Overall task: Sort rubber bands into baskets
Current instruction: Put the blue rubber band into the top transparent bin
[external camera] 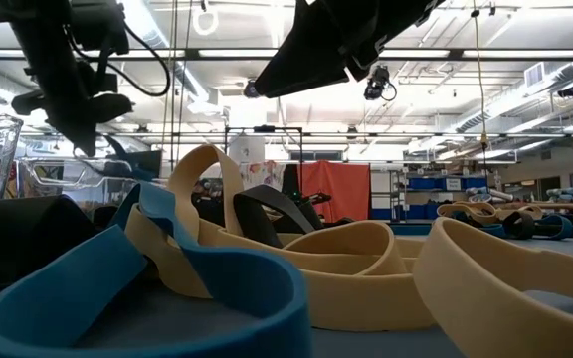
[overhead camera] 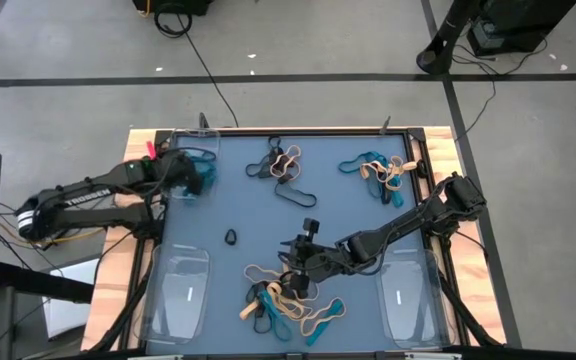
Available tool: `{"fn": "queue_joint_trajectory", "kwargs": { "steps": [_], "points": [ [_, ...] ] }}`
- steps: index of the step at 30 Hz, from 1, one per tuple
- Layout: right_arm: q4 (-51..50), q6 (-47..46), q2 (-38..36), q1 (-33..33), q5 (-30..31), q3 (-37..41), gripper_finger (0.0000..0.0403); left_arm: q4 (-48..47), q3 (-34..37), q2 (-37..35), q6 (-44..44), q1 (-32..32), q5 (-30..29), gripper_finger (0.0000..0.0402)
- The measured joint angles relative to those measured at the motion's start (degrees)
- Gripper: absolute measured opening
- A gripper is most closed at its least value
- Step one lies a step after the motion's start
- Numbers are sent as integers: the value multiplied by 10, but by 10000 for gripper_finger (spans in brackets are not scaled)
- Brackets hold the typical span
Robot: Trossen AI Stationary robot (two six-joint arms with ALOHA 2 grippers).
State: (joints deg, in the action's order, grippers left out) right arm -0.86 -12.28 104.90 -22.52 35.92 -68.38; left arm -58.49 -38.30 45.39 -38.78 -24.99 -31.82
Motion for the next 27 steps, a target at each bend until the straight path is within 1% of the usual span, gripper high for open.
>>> {"fn": "queue_joint_trajectory", "kwargs": {
  "steps": [4, 6, 9, 14, 16, 18, 21, 25, 27],
  "points": [
    [0, -2, 0, 0, 0, 0, 113, 4, 0, 0, 6, -14, 4, 6],
    [0, -11, 0, 0, -2, 0, 113, 4, 0, 0, 6, -19, 4, 13],
    [0, -19, 0, 0, -26, 0, 114, 5, 0, 0, 9, -27, 5, 36],
    [2, -51, 0, 0, -59, 0, 118, 20, 0, 0, 22, -39, 5, 90],
    [4, -65, 4, 0, -89, 0, 118, 25, 0, 0, 34, -39, 13, 110],
    [10, -71, 10, -1, -134, 0, 116, 41, 0, -1, 56, -39, 34, 124],
    [45, -70, 34, -3, -204, 0, 114, 68, 0, -1, 74, -38, 60, 133],
    [93, -70, 79, -5, -241, 0, 116, 114, 0, -6, 94, -38, 57, 134],
    [115, -77, 96, -4, -252, 0, 116, 141, 0, -11, 103, -34, 72, 134]
  ]
}}
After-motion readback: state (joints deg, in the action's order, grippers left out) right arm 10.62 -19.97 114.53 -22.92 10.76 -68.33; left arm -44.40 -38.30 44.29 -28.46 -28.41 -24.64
